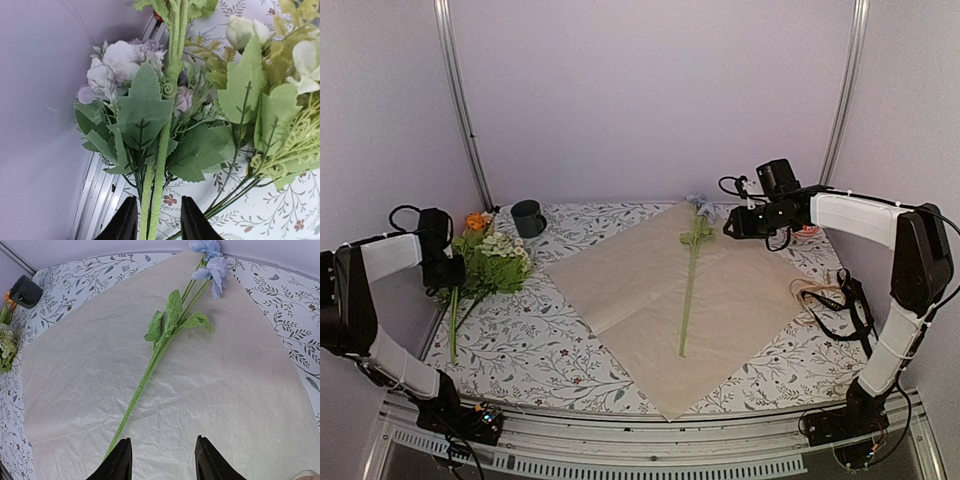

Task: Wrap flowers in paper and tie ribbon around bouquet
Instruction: Pick up the fake flower from the corner of the board.

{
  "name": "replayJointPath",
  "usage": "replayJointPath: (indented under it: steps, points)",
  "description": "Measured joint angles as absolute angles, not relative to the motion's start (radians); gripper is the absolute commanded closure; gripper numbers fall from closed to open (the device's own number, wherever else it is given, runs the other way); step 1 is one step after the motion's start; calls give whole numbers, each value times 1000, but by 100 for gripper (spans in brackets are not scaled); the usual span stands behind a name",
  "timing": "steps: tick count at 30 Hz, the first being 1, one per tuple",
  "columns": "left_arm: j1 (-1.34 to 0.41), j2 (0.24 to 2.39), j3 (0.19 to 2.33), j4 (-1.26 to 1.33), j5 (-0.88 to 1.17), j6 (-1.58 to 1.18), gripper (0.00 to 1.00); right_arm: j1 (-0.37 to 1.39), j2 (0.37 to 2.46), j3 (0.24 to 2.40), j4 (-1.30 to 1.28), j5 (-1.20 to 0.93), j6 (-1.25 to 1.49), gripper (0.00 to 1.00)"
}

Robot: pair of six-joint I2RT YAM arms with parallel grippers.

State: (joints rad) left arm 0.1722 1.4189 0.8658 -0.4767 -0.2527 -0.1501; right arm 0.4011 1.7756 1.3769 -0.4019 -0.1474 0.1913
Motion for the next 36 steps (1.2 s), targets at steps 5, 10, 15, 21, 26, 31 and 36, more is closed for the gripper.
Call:
replayJointPath:
  steps: [5,10,15,21,26,31,36]
  points:
    - [173,1529,882,-489,-249,-151,72,401,1776,1377,-405,-148,185,57]
    - [178,1583,884,-502,-246,-151,72,401,1776,1377,-406,-148,179,57]
    - [181,1585,888,-503,-246,-151,73,401,1776,1376,-408,-149,171,57]
    - [183,1621,901,-504,-249,-151,73,401,1776,1375,-412,-149,160,56]
    - [185,1623,901,-503,-234,-141,84,401,1776,1375,-412,-152,151,56]
    - [177,1616,901,-497,-199,-121,83,401,1779,1375,-413,-162,142,56]
    - [176,1623,902,-498,-209,-125,81,401,1781,1375,-417,-168,138,55]
